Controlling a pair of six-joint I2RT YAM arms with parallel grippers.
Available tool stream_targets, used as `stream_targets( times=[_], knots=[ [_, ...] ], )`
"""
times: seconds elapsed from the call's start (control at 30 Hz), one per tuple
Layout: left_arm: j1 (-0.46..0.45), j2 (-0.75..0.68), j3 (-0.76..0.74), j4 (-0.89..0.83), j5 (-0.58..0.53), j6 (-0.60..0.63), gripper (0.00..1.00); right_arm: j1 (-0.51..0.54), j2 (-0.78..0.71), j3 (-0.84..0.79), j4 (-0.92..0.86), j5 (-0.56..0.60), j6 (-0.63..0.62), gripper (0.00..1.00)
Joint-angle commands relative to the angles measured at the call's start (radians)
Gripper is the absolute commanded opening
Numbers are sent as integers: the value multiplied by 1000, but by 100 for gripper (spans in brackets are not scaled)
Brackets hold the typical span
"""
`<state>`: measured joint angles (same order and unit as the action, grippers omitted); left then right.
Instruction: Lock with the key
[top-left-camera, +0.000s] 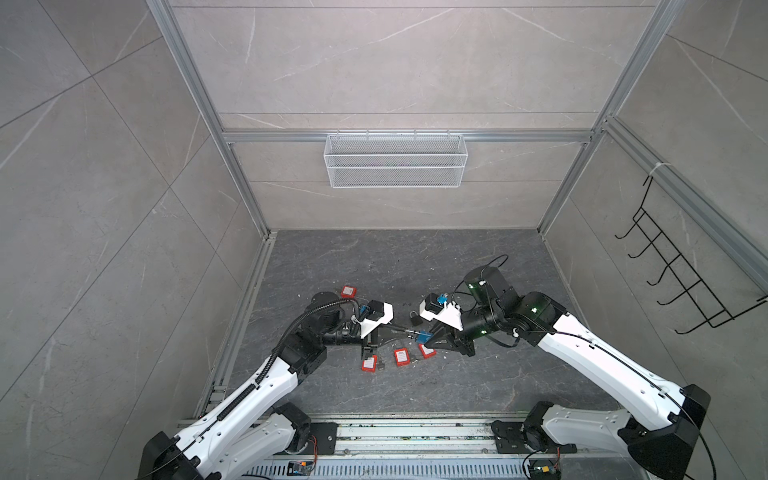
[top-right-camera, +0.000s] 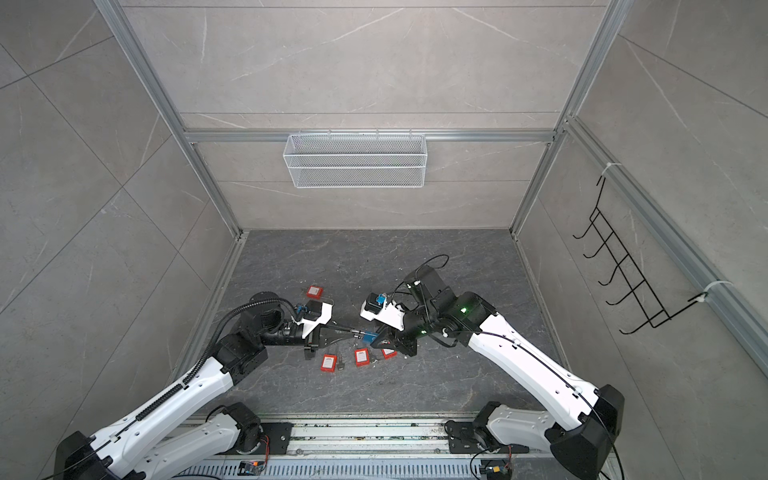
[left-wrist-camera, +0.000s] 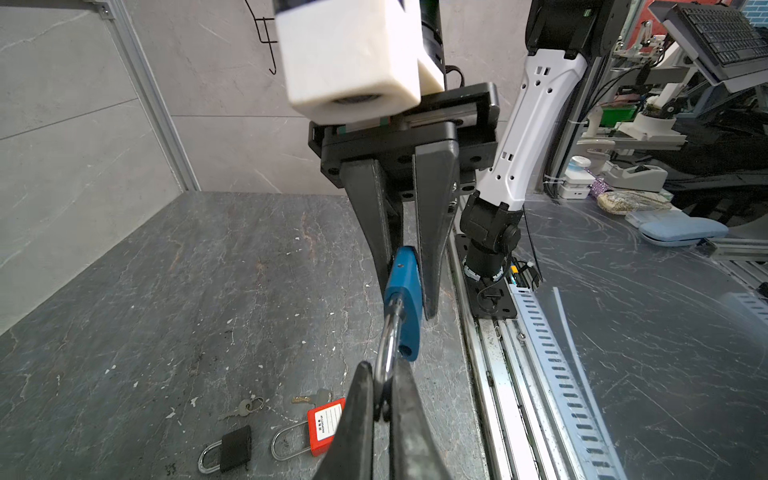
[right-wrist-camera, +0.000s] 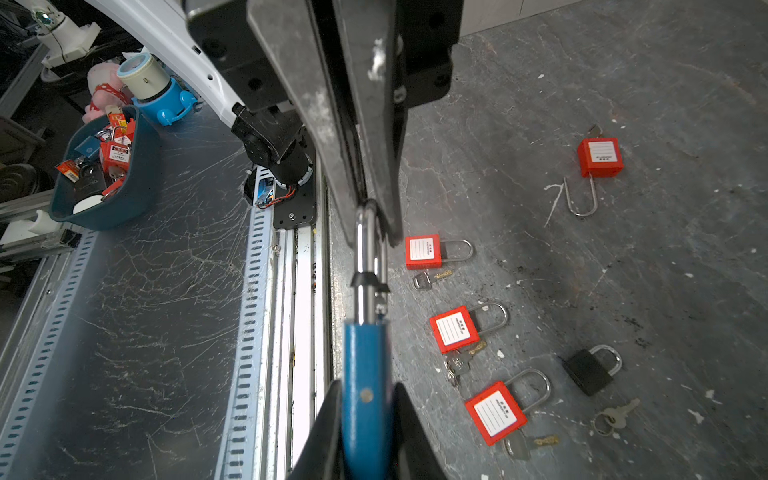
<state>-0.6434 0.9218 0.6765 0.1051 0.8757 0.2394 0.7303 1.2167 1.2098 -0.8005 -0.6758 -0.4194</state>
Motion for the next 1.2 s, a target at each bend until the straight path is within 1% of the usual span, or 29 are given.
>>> stream_targets(
  times=[0.0,0.17,0.3,0.4,0.47,0.57,0.7,0.83,1.03,1.17],
  knots=[
    [-50,8,6,110,14,-18,0,10,22,45,130,-22,25,7],
    [-67,29,-25,200,29,-111,0,19,20,46,212,19,24,4],
    [-77,35,-31,202,48,-144,0,27,12,53,237,41,11,1],
    [-77,43,-34,197,77,-167,0,35,7,59,242,38,2,0],
    [-83,49,-35,182,86,-160,0,43,10,69,234,34,-1,0],
    [-100,45,-30,133,69,-102,0,53,21,87,225,26,-1,0],
    [-132,56,-32,128,36,-59,0,57,31,90,273,-1,23,0],
    [-160,82,-41,160,25,-63,0,57,51,110,321,-20,36,0],
    [-181,101,-92,284,-19,-103,0,55,90,113,429,-39,84,0],
    [-203,104,-110,238,-37,-62,0,57,90,92,522,-10,98,0]
  ],
)
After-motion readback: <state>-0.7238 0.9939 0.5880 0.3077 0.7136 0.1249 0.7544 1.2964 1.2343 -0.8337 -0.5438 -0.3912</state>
